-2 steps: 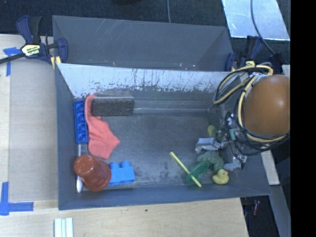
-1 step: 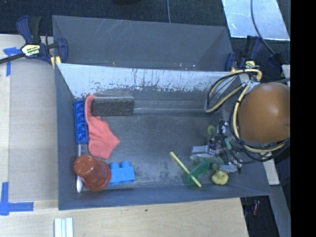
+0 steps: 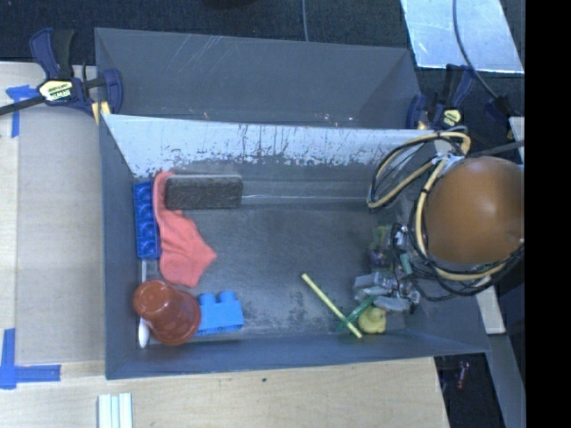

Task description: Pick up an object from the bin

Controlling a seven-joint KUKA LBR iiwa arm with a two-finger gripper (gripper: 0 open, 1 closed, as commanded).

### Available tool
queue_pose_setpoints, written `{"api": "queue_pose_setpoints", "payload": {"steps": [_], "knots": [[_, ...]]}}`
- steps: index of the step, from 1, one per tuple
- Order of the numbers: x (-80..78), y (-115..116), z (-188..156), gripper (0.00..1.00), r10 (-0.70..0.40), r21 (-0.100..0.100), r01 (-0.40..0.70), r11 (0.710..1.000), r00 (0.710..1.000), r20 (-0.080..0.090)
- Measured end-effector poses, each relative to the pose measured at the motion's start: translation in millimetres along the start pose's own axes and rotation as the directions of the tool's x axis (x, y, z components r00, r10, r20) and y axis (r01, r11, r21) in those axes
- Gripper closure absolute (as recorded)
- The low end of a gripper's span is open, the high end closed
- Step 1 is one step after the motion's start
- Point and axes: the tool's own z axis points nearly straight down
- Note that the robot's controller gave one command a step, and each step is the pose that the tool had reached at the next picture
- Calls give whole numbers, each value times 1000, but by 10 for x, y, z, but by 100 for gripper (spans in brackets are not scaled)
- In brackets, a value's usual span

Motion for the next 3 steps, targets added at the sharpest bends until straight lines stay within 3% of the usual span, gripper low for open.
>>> {"api": "queue_pose_setpoints", "payload": {"steps": [1, 2, 3], "knots": [[-1, 0, 0, 100, -1, 0, 1, 1000, 1000, 0], [-43, 21, -490, 100, -217, -5, 217, 976, 976, 1], [-50, -6, -1132, 100, -286, -1, 286, 958, 958, 1]]}}
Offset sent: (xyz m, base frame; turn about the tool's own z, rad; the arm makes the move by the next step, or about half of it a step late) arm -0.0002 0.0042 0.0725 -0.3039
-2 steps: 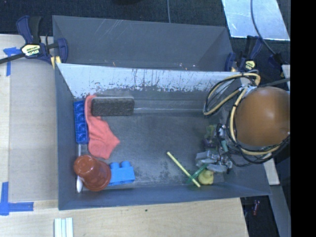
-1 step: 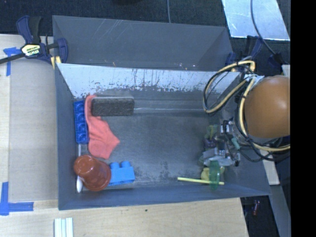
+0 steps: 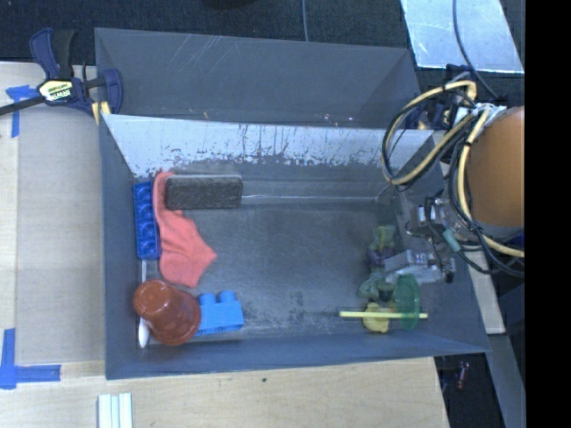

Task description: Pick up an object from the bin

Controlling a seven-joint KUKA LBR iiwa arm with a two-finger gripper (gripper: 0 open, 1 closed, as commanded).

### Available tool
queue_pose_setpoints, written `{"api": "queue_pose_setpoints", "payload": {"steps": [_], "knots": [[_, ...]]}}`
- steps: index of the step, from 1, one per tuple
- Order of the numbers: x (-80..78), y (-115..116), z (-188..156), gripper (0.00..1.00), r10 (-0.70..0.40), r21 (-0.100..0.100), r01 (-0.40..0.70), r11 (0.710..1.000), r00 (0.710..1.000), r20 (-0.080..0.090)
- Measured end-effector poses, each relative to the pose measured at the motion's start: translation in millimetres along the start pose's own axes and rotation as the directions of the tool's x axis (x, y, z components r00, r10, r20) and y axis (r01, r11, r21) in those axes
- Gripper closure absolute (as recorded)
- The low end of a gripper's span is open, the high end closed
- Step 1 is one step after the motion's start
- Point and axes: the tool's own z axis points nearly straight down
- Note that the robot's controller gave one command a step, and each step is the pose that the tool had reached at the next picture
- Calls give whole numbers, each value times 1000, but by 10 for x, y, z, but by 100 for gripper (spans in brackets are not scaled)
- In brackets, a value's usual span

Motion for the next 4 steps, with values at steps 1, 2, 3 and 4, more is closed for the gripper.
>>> {"api": "queue_pose_setpoints", "payload": {"steps": [1, 2, 3, 4], "knots": [[-36, -33, 489, 100, -154, 7, 154, 988, 988, -2], [-173, 54, 714, 100, -90, 9, 90, 996, 996, -1], [-229, -1, 851, 100, -150, 12, 150, 989, 989, -1], [-163, -115, 680, 0, -390, 6, 390, 921, 921, -1]]}}
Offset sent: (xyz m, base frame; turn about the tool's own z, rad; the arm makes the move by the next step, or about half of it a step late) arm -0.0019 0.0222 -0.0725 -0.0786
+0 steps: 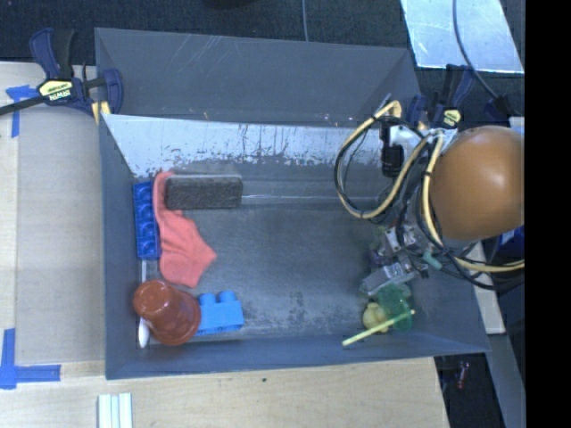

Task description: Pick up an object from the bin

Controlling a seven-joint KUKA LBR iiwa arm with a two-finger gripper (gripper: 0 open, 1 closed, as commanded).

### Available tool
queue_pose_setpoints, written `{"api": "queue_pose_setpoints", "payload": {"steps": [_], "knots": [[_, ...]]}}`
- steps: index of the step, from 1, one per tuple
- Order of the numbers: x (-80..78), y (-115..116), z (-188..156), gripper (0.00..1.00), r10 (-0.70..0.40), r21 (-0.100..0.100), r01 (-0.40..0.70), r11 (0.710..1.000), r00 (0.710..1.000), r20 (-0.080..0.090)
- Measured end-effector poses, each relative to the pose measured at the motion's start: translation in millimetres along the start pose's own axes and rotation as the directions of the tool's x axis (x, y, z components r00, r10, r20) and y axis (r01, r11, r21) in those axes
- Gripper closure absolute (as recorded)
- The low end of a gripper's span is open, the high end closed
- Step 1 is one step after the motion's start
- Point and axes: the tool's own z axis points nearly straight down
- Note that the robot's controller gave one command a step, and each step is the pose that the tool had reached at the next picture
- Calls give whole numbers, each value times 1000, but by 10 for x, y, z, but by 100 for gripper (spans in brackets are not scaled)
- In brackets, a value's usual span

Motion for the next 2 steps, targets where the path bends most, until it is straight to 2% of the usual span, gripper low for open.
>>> {"api": "queue_pose_setpoints", "payload": {"steps": [1, 2], "knots": [[224, -145, -410, 0, 145, 3, -145, 989, 989, 0], [81, -92, -1156, 0, 21, 2, -21, 1000, 1000, 2]]}}
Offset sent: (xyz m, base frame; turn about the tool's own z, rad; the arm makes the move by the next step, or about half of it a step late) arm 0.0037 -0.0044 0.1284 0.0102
